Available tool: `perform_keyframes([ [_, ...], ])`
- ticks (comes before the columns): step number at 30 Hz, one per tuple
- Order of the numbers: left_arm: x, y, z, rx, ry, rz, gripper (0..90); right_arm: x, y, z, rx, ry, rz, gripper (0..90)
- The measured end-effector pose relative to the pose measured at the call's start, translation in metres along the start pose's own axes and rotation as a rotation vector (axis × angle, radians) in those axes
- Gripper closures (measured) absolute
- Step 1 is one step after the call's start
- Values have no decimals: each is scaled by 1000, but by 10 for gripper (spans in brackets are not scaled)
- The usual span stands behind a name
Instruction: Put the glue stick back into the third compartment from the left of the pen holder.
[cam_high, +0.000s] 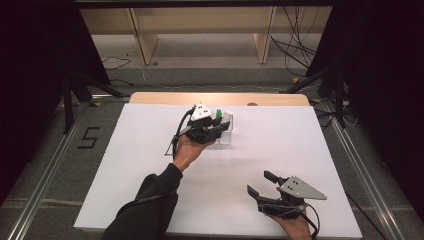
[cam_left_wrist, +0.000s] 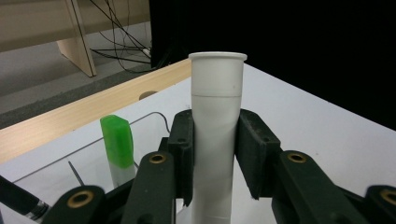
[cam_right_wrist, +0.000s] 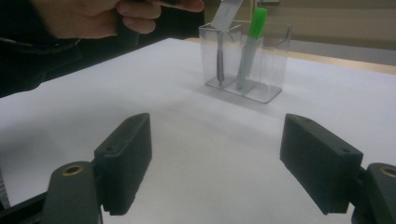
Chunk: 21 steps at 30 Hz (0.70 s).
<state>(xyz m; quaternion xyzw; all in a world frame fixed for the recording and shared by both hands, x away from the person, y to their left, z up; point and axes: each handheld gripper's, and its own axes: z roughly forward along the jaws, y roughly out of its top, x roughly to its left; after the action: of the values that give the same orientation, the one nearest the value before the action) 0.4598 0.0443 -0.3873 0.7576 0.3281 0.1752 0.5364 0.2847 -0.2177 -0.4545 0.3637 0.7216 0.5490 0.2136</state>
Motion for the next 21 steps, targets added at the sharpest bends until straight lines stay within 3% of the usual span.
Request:
perform_keyframes([
  [7, 5, 2, 9, -10, 19, -11, 681, 1, -1, -2, 1, -3, 5, 257],
  [15, 16, 0, 19, -49, 63, -53, 681, 3, -3, -3, 2, -6, -3, 247],
  [21, 18, 1, 27, -39, 66, -55, 681, 2, -3, -4, -1, -3, 0, 246],
])
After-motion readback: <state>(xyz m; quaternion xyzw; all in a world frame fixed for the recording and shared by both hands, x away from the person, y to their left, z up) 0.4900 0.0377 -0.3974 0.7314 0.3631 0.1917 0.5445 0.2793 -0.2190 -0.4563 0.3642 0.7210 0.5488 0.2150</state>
